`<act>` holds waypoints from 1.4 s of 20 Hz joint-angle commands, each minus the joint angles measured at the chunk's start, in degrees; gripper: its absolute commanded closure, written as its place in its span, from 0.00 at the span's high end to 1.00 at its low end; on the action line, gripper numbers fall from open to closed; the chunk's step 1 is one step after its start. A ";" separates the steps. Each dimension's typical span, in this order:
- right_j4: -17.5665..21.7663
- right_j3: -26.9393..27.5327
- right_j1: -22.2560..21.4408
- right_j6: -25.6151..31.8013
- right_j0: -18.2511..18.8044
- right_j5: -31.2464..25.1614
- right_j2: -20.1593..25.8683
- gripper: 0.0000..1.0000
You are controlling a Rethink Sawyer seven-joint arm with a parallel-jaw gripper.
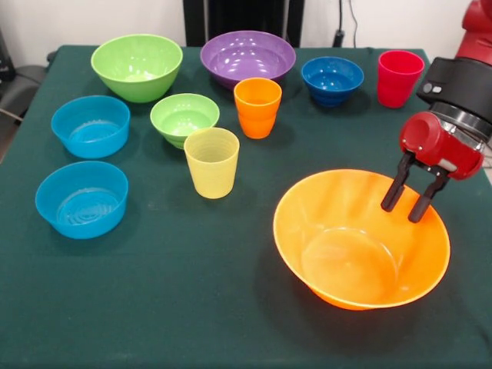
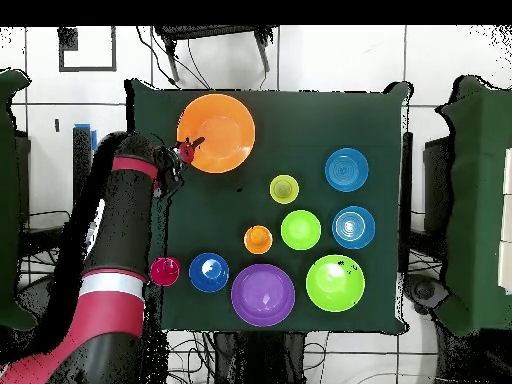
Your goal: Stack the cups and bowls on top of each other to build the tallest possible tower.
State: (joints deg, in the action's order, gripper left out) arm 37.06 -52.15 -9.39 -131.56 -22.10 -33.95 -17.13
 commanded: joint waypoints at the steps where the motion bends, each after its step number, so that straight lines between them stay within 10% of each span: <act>1: -3.27 -2.39 -0.53 -3.42 -0.01 -2.61 4.30 1.00; 17: -6.52 0.11 -1.80 3.49 0.73 -6.08 5.53 1.00; 28: -4.72 3.67 -2.66 20.17 2.44 -10.39 10.46 1.00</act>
State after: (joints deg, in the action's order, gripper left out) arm 32.53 -50.25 -12.16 -130.89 -21.42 -37.87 -16.03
